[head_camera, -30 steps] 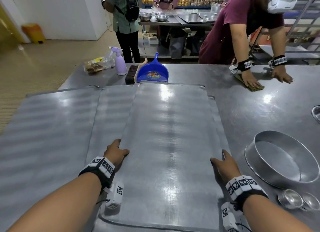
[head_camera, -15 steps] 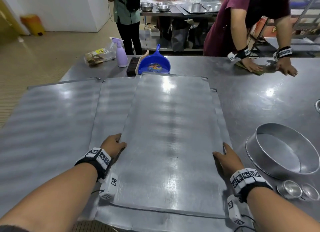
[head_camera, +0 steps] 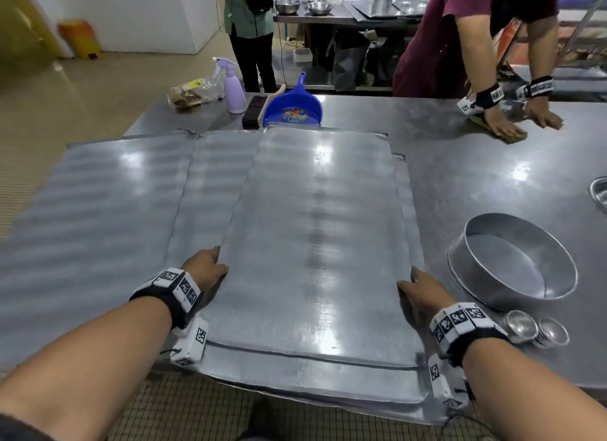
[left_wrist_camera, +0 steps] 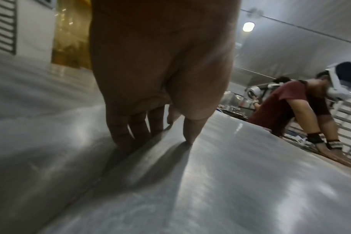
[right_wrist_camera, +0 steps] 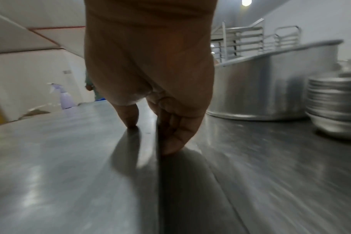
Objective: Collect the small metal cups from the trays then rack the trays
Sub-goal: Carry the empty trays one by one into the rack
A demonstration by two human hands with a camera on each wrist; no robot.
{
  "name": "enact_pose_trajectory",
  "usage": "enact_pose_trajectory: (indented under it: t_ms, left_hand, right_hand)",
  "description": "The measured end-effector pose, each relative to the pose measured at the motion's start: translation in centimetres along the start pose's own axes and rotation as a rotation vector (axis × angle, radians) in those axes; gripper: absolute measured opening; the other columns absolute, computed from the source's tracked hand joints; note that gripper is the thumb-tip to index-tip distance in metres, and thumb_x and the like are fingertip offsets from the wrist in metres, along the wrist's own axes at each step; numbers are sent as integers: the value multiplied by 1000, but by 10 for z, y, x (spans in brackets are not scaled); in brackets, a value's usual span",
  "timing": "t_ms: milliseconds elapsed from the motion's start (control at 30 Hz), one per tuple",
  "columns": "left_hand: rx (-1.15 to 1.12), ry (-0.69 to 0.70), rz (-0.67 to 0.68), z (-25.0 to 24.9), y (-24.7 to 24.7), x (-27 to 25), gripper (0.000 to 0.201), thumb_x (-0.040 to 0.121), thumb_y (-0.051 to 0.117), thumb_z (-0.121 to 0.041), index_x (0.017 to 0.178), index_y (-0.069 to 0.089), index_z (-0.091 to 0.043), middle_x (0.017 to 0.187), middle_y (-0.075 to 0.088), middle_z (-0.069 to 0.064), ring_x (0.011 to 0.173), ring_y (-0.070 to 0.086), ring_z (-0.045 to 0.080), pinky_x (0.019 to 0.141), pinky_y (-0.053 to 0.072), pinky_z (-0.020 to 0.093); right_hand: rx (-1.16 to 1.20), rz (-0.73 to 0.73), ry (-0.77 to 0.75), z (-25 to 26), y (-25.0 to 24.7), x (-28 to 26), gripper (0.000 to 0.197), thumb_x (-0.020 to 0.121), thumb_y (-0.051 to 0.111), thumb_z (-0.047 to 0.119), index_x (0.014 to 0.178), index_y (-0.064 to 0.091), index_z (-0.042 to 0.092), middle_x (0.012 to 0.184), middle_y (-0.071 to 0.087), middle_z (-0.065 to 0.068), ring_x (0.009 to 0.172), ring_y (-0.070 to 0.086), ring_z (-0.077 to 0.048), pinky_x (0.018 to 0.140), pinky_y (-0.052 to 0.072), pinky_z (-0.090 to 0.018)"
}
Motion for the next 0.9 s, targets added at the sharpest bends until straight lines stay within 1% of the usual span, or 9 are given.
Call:
enact_pose_trajectory:
  t_ms: [100, 167, 233, 333, 433, 500, 600, 700, 900]
  left_hand:
    - [211, -13, 7, -18, 0, -20, 43, 86, 65, -35, 123, 54, -15, 128, 53, 18, 106, 60, 38, 90, 50, 37]
    - [304, 80, -10, -36, 6, -40, 49, 85, 67, -44, 125, 55, -20, 131, 46, 15, 116, 53, 41, 98, 47, 43]
    - [346, 239, 8, -55, 16, -67, 58, 84, 66, -57, 131, 57, -25, 130, 51, 6, 119, 53, 30, 99, 46, 44]
    - [407, 440, 139, -71, 37, -107, 63, 75, 56, -80, 116, 61, -32, 110, 55, -10, 98, 55, 12, 86, 45, 31]
    - [450, 556, 301, -70, 61, -137, 69, 59, 60, -90, 103, 56, -37, 101, 49, -17, 93, 50, 6, 79, 46, 26]
    - [486, 622, 299, -60, 74, -148, 75, 56, 61, -90, 110, 54, -38, 103, 45, -20, 95, 46, 5, 82, 46, 27]
    - [429, 667, 223, -46, 81, -155, 75, 64, 62, -85, 119, 56, -35, 110, 47, -16, 97, 39, 4, 85, 41, 26]
    - [350, 671, 204, -41, 83, -157, 81, 63, 55, -89, 121, 63, -34, 115, 55, -13, 98, 40, 4, 87, 42, 27]
    - [218, 696, 170, -33, 92, -170, 41, 86, 65, -59, 113, 73, -29, 109, 62, -11, 93, 48, 3, 76, 39, 22]
  right_hand:
    - [-177, -32, -23, 10, -7, -3, 34, 92, 54, 34, 119, 53, 13, 127, 56, -19, 107, 55, -34, 89, 45, -38]
    - [-213, -130, -144, 29, -8, -18, 48, 93, 54, 38, 137, 50, 18, 137, 50, -16, 122, 52, -35, 98, 44, -42]
    - [-181, -113, -329, 51, 1, -44, 45, 94, 56, 44, 133, 55, 22, 132, 56, -7, 118, 55, -26, 94, 45, -38]
    - [-243, 138, -564, 67, 32, -88, 45, 87, 60, 62, 118, 63, 30, 113, 64, 6, 96, 60, -12, 84, 50, -32]
    - [-412, 235, -722, 63, 63, -123, 66, 68, 58, 85, 111, 61, 35, 107, 58, 14, 93, 52, -6, 81, 49, -29]
    - [-454, 205, -774, 54, 78, -138, 77, 60, 58, 89, 117, 58, 37, 111, 53, 15, 100, 47, -7, 83, 46, -26]
    - [-426, 147, -810, 45, 94, -146, 75, 67, 62, 83, 124, 56, 35, 115, 53, 15, 102, 46, -7, 83, 40, -22]
    - [-388, 126, -823, 40, 99, -147, 66, 73, 59, 81, 120, 60, 35, 112, 55, 17, 98, 47, -4, 80, 43, -21]
    - [-274, 94, -756, 35, 110, -164, 38, 84, 57, 68, 101, 66, 35, 98, 56, 22, 89, 48, 0, 74, 46, -24]
Point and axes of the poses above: each hand's wrist, its own x-axis towards the middle knuckle, its own y-axis out of the palm, z = x × y, the point moved 2 cm from there along x, towards the middle knuckle
